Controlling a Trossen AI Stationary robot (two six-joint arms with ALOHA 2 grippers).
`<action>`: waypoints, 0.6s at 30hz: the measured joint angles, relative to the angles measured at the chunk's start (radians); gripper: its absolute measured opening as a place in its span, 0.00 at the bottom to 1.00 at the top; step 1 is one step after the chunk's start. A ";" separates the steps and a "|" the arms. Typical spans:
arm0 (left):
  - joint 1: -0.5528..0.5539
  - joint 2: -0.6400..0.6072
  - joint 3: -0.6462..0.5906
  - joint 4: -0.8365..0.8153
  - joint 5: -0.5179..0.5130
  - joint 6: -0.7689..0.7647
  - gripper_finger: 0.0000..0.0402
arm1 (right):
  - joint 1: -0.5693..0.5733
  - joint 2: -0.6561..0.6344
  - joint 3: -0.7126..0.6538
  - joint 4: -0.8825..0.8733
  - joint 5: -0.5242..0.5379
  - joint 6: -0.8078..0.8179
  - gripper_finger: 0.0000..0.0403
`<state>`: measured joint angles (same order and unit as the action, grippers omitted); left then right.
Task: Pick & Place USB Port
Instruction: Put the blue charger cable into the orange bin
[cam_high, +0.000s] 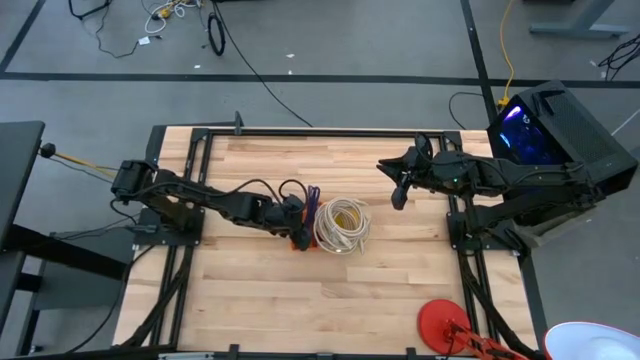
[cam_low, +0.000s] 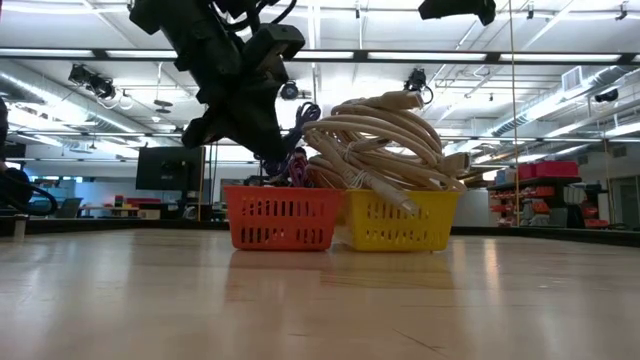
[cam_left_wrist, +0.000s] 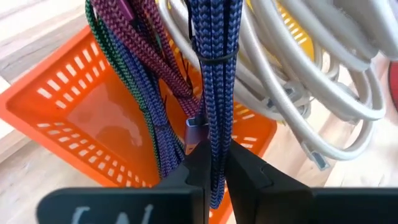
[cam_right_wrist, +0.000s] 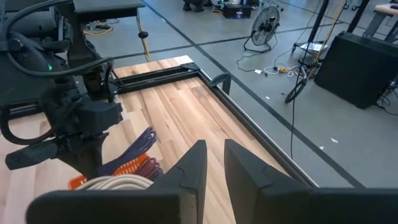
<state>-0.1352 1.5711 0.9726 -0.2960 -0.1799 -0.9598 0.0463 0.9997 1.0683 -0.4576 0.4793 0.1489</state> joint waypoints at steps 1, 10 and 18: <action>0.000 0.000 0.000 0.004 0.000 -0.001 0.11 | 0.000 0.000 0.000 0.000 0.000 0.000 0.15; 0.000 0.000 0.000 0.084 0.050 -0.025 0.11 | 0.000 0.000 0.000 0.000 0.001 -0.001 0.15; 0.010 0.000 0.000 -0.005 0.040 -0.024 0.11 | 0.000 0.000 0.000 0.000 0.002 -0.001 0.15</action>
<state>-0.1252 1.5711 0.9723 -0.3008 -0.1400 -0.9840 0.0467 0.9997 1.0683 -0.4572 0.4810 0.1479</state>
